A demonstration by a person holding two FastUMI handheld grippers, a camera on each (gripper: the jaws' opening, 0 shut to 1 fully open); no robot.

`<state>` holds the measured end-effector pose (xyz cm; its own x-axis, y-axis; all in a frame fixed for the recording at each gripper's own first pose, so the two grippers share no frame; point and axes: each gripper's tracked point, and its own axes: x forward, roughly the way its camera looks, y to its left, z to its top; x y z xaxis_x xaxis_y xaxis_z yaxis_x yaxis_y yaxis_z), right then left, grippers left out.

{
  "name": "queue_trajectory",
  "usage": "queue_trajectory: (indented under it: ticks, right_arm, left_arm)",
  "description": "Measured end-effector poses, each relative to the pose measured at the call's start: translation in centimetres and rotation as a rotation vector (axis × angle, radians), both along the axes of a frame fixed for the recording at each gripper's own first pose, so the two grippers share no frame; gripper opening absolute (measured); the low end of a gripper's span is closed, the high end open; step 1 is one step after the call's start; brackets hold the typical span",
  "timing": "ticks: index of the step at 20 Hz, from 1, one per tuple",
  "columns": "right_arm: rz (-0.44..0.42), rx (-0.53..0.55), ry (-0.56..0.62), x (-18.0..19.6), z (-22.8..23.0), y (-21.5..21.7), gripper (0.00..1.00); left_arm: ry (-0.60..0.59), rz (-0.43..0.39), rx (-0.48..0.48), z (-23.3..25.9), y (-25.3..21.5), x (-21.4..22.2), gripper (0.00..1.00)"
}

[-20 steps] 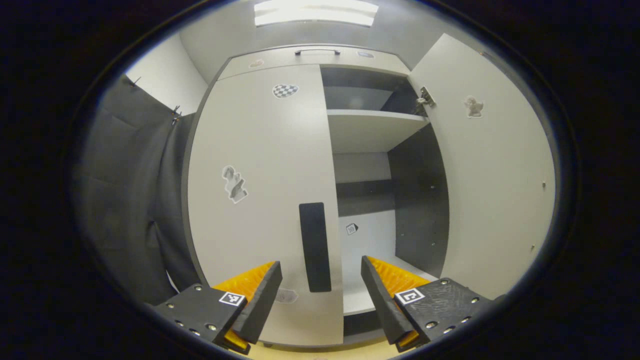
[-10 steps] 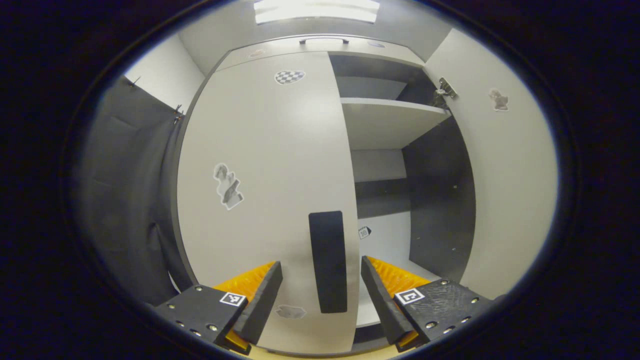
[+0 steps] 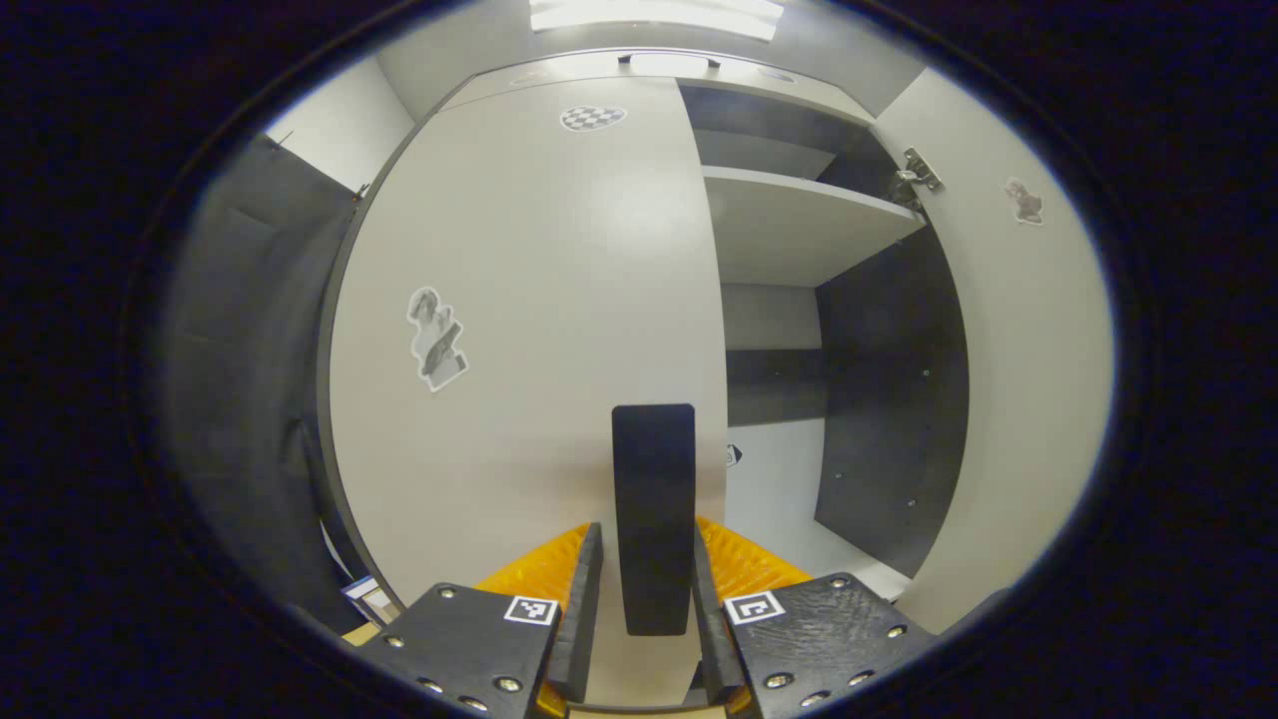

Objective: Open the right door of the double-door shoe cabinet with the right hand, and open the left door with the left hand.

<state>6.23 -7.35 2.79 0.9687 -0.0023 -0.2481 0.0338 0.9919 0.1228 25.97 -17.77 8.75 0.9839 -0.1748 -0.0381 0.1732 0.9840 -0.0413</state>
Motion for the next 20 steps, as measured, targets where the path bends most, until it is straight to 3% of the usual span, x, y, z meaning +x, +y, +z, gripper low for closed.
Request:
queue_trajectory:
  ticks: [1,3,4,11,12,13,20]
  right_arm:
    - [0.002,-0.002,0.000,0.1,0.1,-0.2,0.98]
    - [0.009,-0.001,0.002,0.2,0.1,-0.4,0.94]
    - [0.015,0.001,0.002,0.3,0.0,-0.5,0.98]
    - [0.085,0.010,0.012,1.0,0.0,-1.1,0.98]
    - [0.092,0.010,0.011,1.1,0.1,-1.2,0.94]
    - [0.099,0.011,0.008,1.1,0.3,-1.2,0.98]
    - [0.123,-0.005,-0.027,0.7,1.4,1.1,0.97]
  left_arm:
    - [-0.001,0.000,-0.007,0.1,-0.2,0.0,0.40]
    - [0.005,0.007,-0.010,-0.2,-0.2,-0.3,0.32]
    - [0.011,0.007,-0.010,-0.2,-0.4,0.0,0.29]
    - [0.039,-0.002,-0.023,-0.4,-0.1,-1.1,0.22]
    - [0.040,-0.003,-0.033,-0.4,0.0,-1.6,0.17]
    - [0.038,-0.006,-0.033,-0.2,0.2,-2.0,0.17]
    - [0.046,-0.042,-0.034,-0.1,2.1,-5.6,0.17]
